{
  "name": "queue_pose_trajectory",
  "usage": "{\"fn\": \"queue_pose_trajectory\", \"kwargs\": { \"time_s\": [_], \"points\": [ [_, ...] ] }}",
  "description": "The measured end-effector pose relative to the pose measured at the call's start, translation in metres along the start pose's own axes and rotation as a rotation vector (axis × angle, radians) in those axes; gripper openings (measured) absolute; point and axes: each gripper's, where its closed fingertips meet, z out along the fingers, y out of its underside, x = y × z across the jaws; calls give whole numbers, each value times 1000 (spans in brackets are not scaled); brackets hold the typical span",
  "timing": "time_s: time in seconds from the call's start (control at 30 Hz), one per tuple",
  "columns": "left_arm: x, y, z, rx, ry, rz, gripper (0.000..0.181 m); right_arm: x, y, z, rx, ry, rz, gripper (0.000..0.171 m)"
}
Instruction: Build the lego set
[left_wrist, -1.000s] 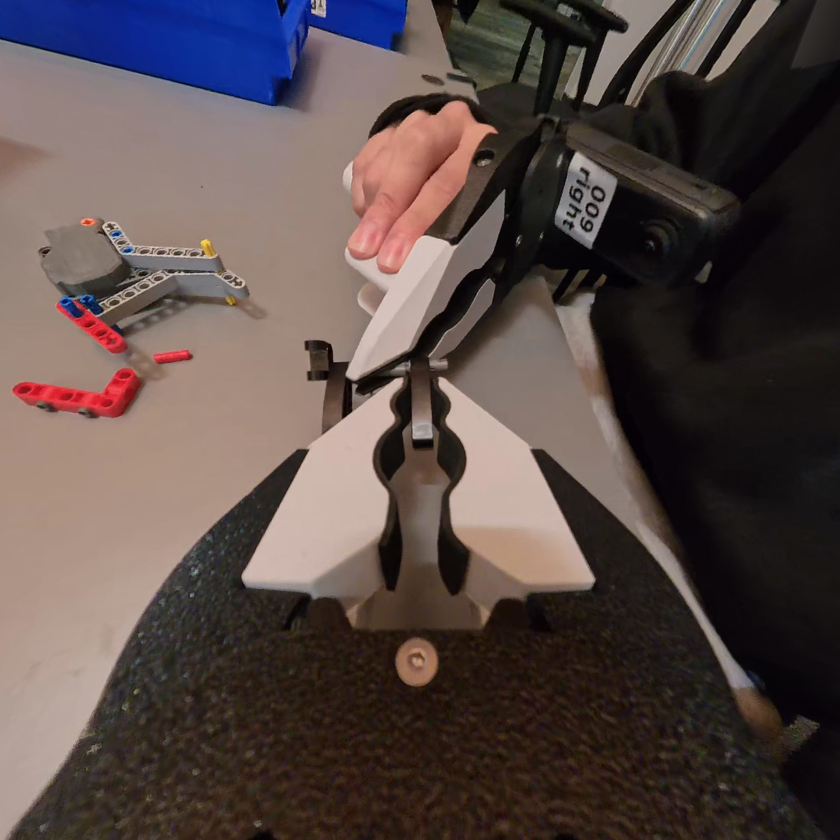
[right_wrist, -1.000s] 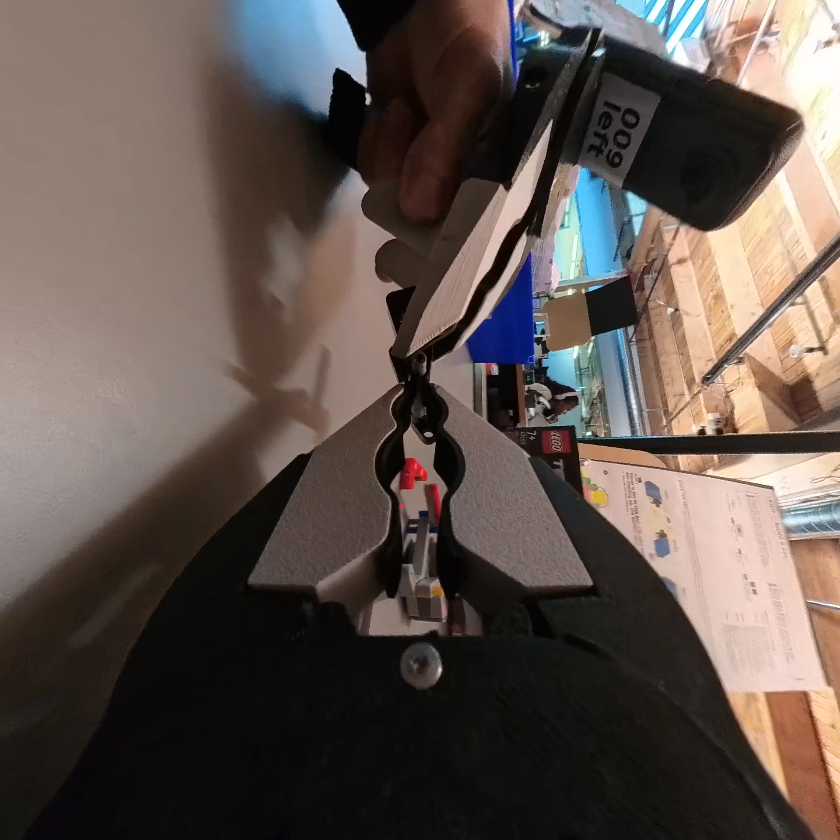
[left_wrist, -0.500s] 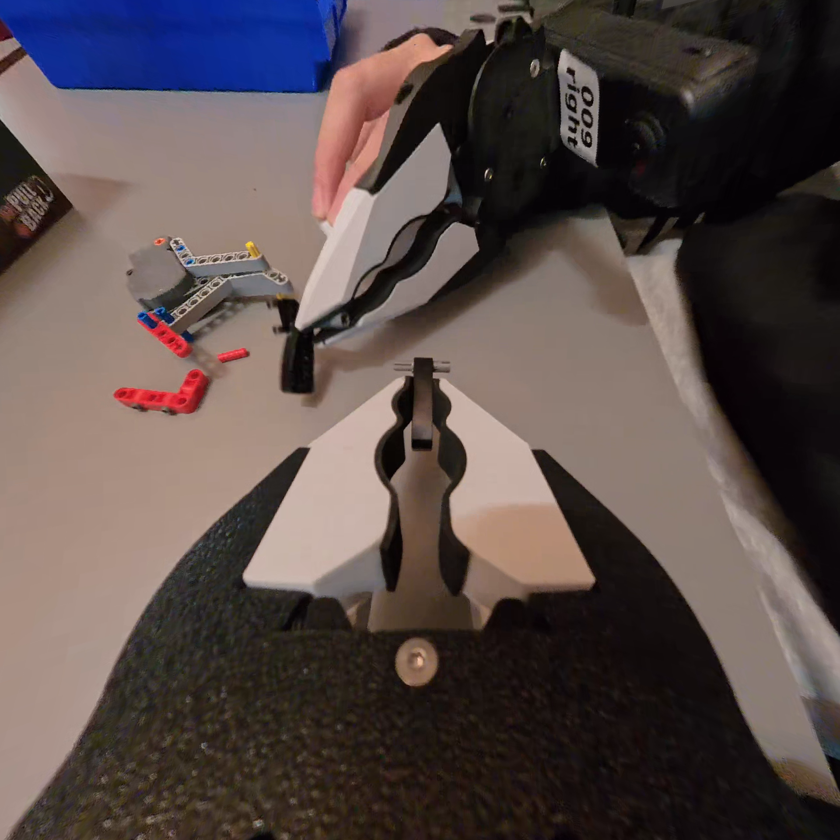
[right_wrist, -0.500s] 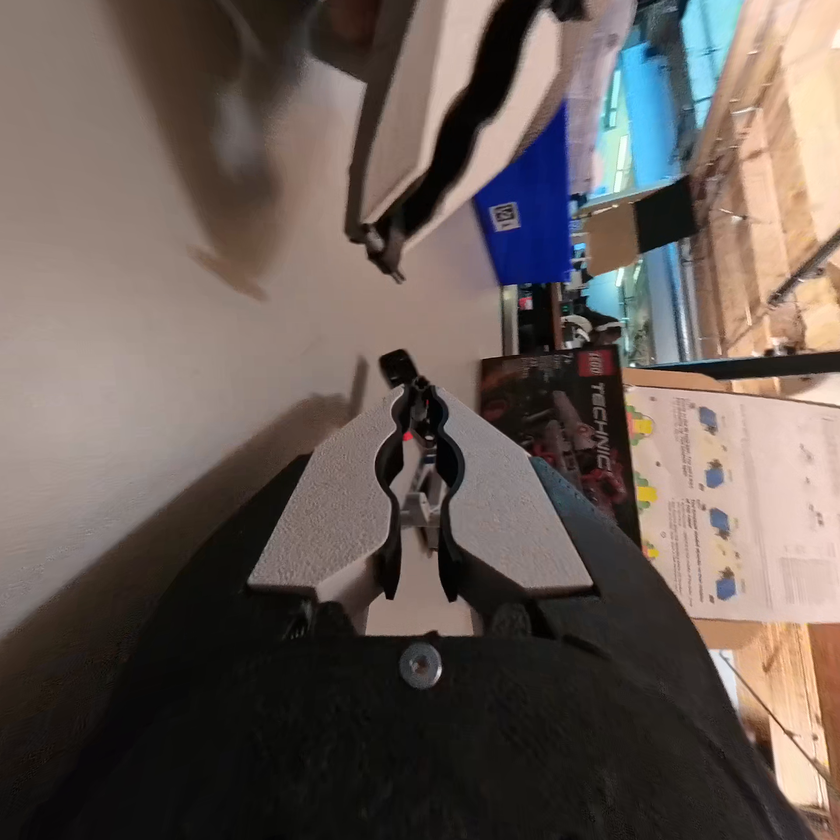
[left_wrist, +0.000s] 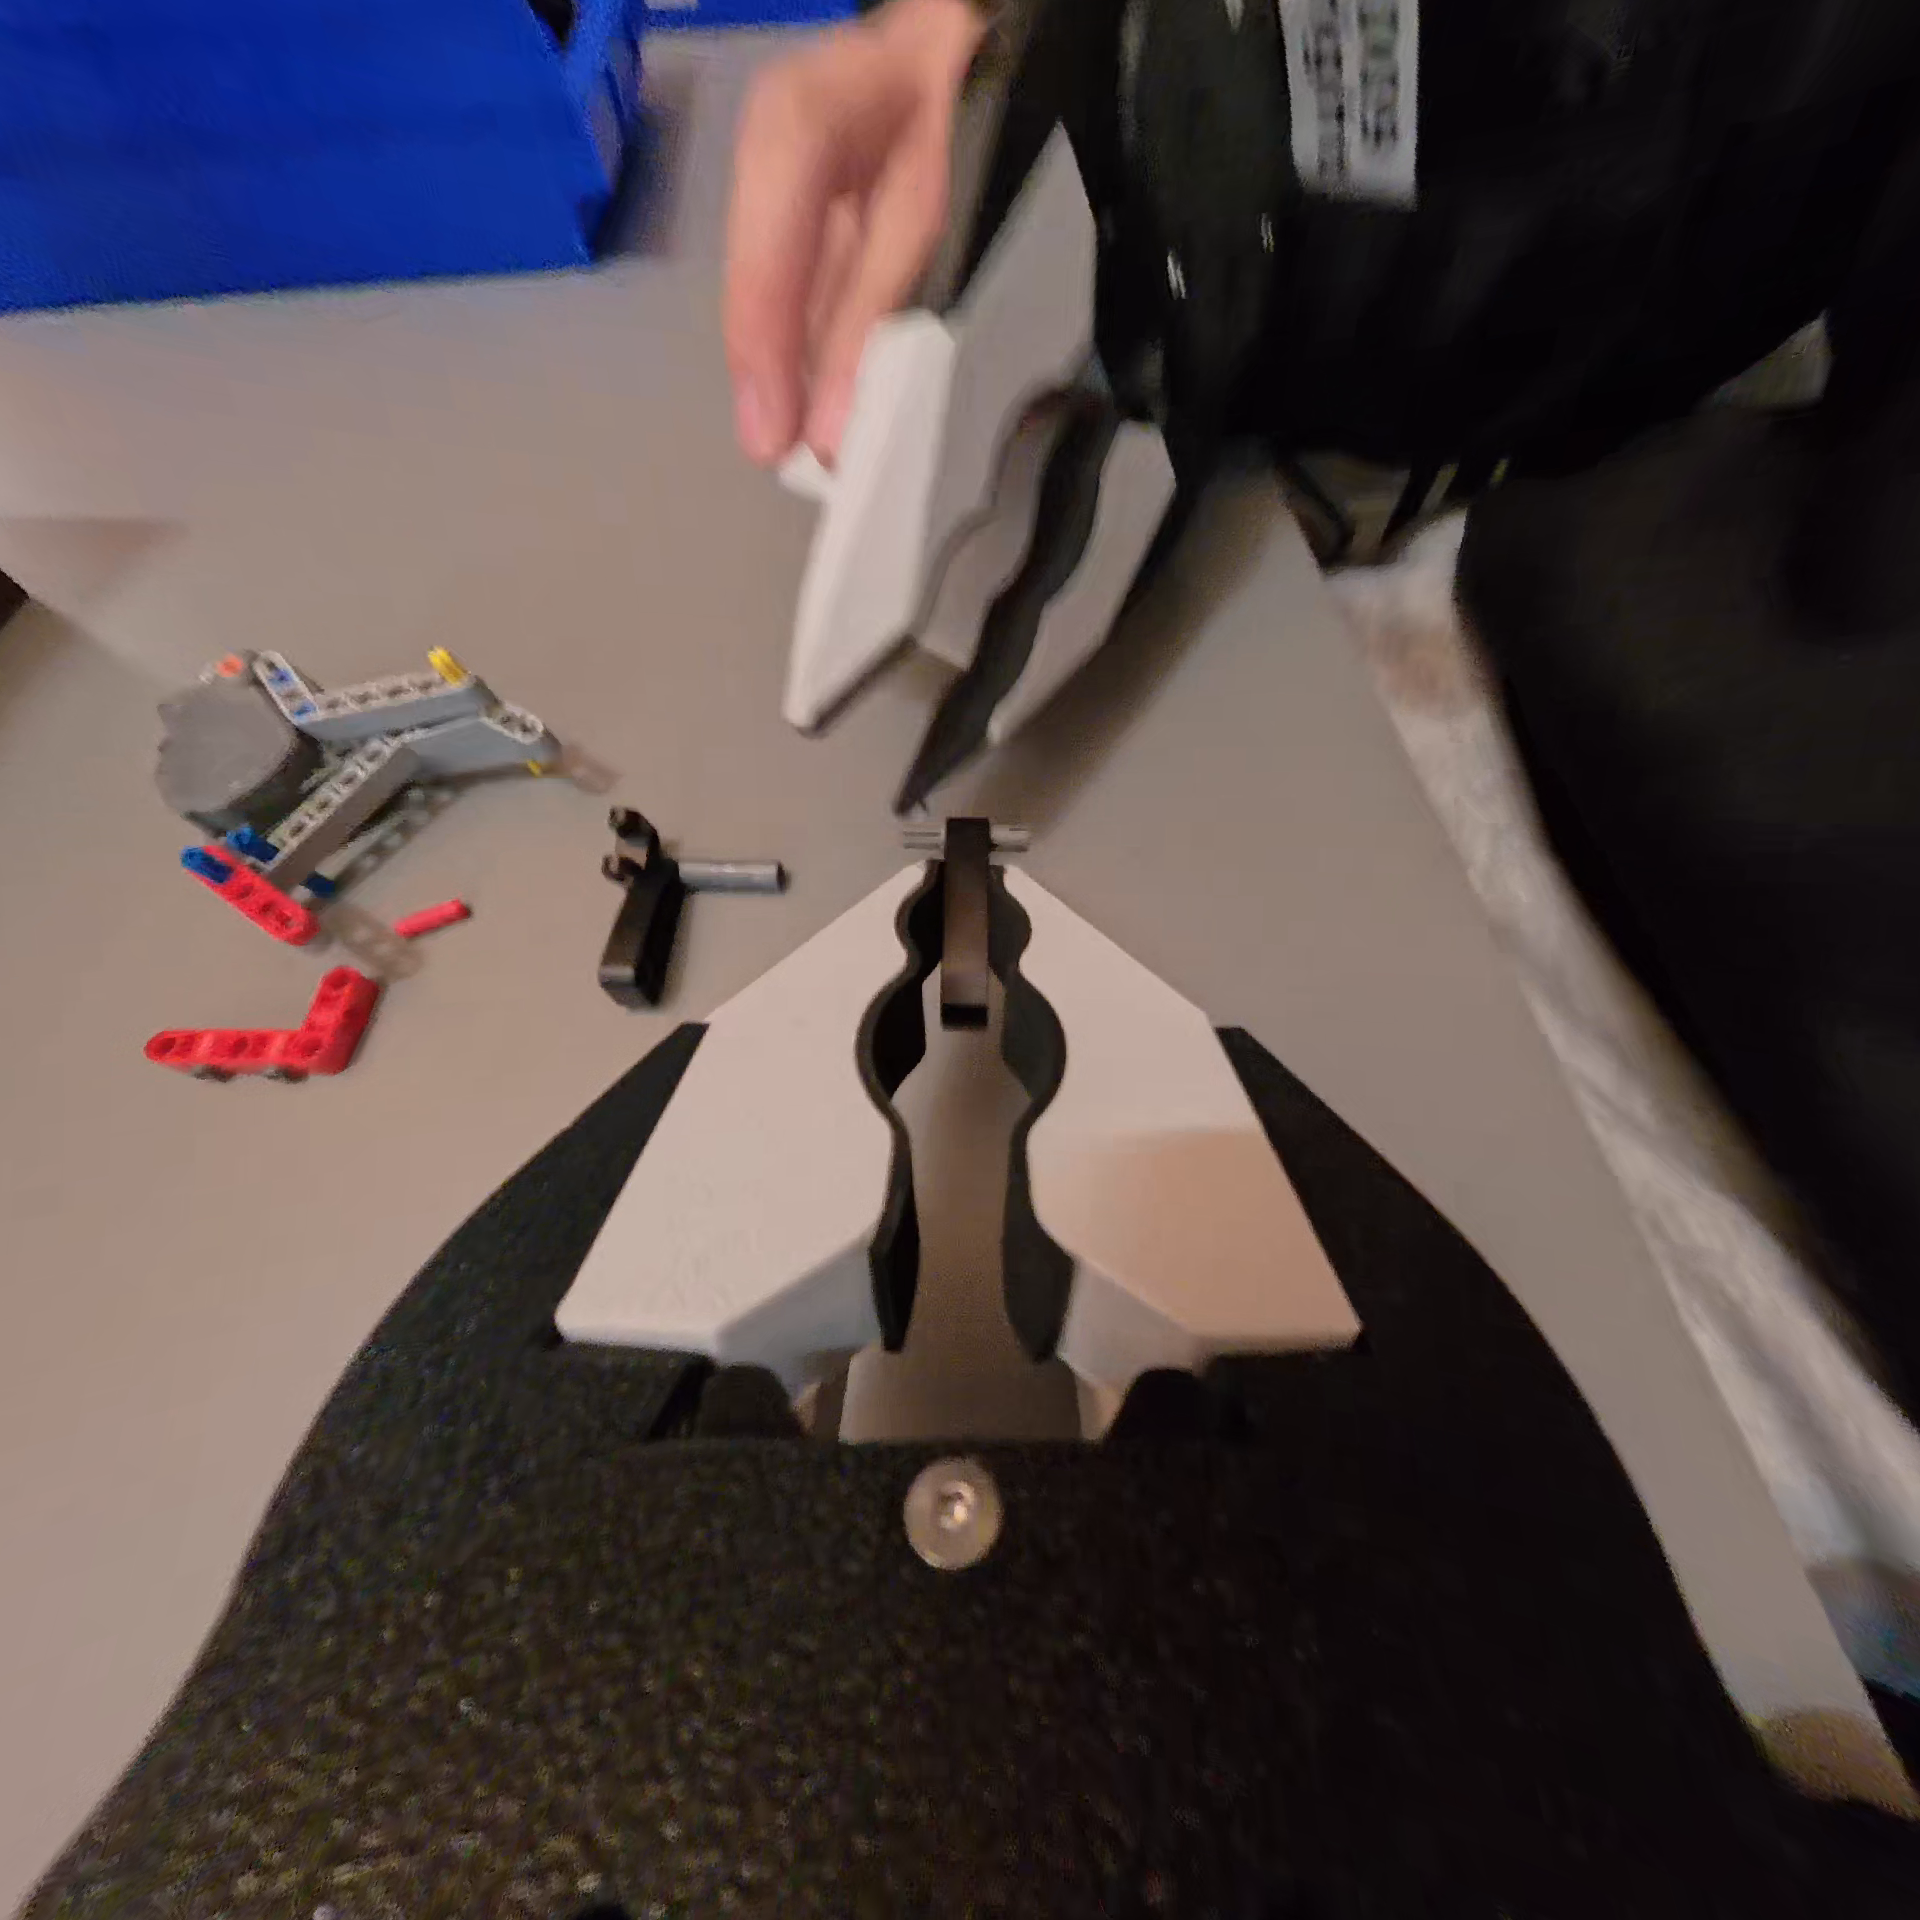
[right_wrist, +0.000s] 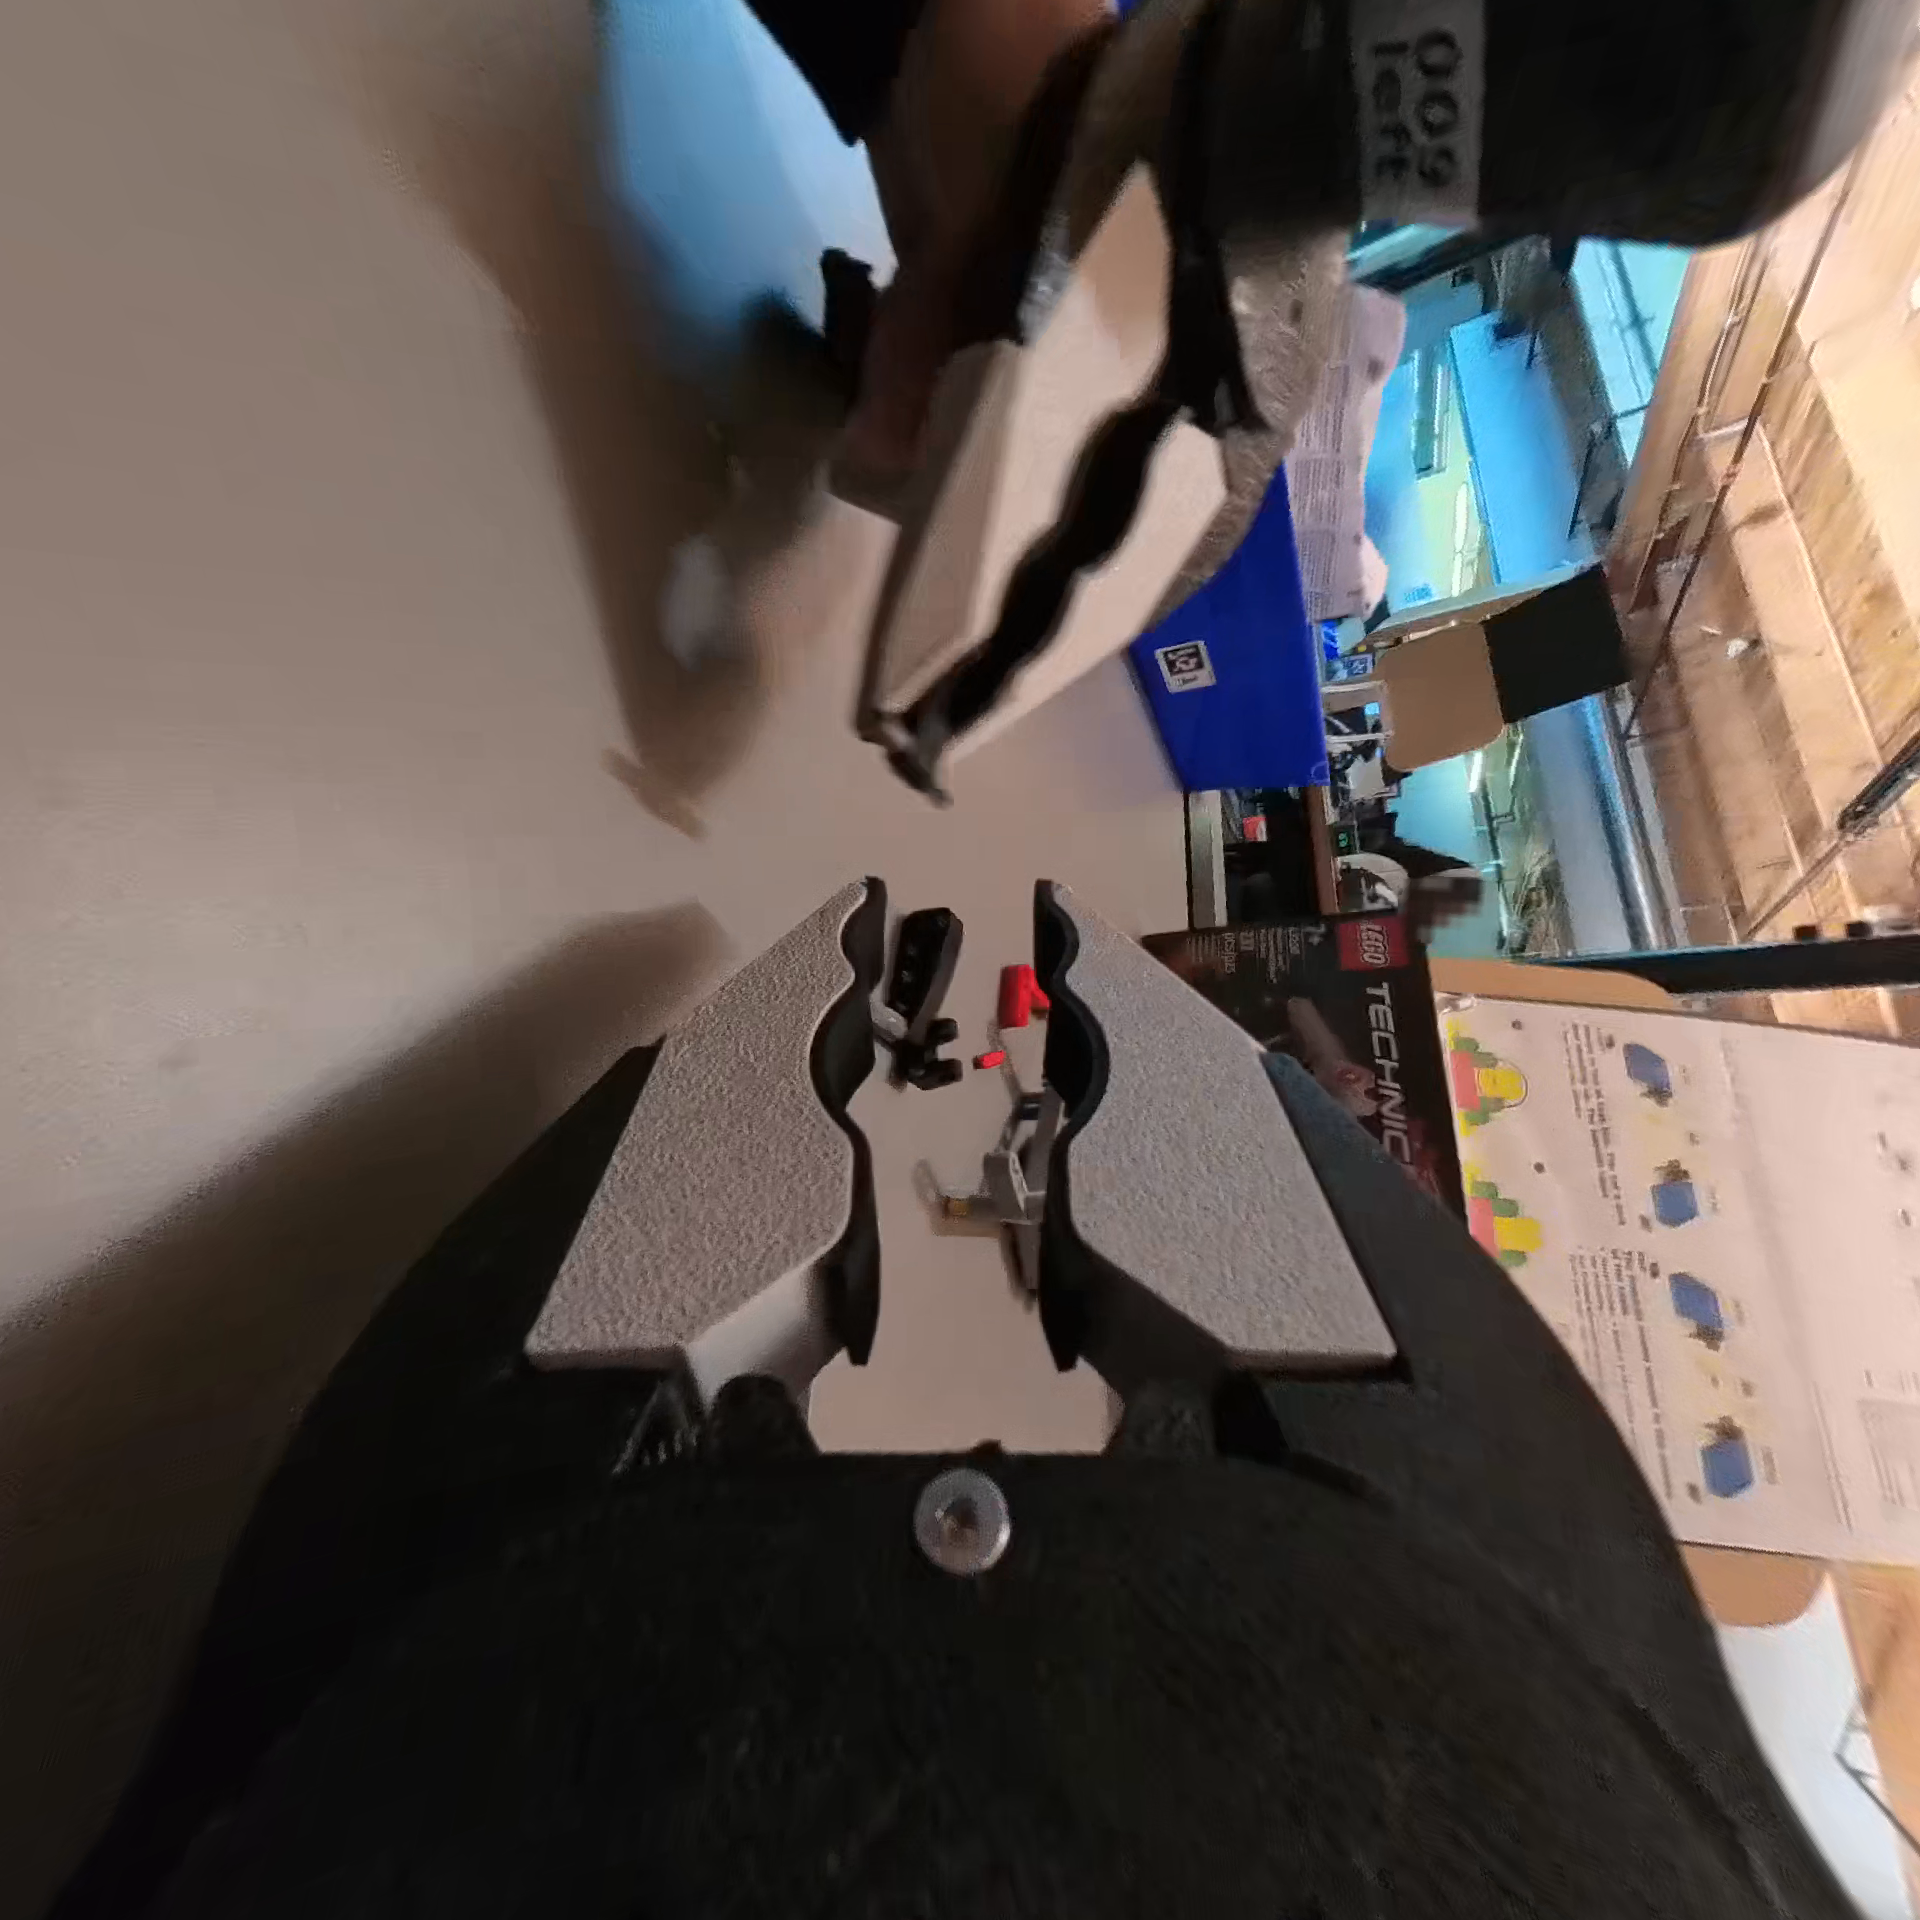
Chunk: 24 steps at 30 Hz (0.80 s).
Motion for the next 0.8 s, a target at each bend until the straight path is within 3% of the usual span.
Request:
{"fn": "queue_pose_trajectory", "kwargs": {
  "time_s": [0.03,0.17,0.27,0.4,0.57,0.8],
  "points": [
    [-2,-5,-1,35,-10,-16,5,-4,-3,0,-5,-5,2,28],
    [-17,-11,-3,62,-107,-74,5,2,-8,-2,-21,74,168,24],
    [-31,-11,0,56,-223,-56,5,8,-1,-2,-83,103,353,11],
    [-54,-23,-5,81,-475,69,5,16,17,-4,-179,71,805,23],
    [-61,-38,-9,94,-642,204,5,40,8,-4,89,23,1378,23],
    [-58,-46,-12,106,-698,303,5,46,15,-4,198,25,1575,13]
  ]
}}
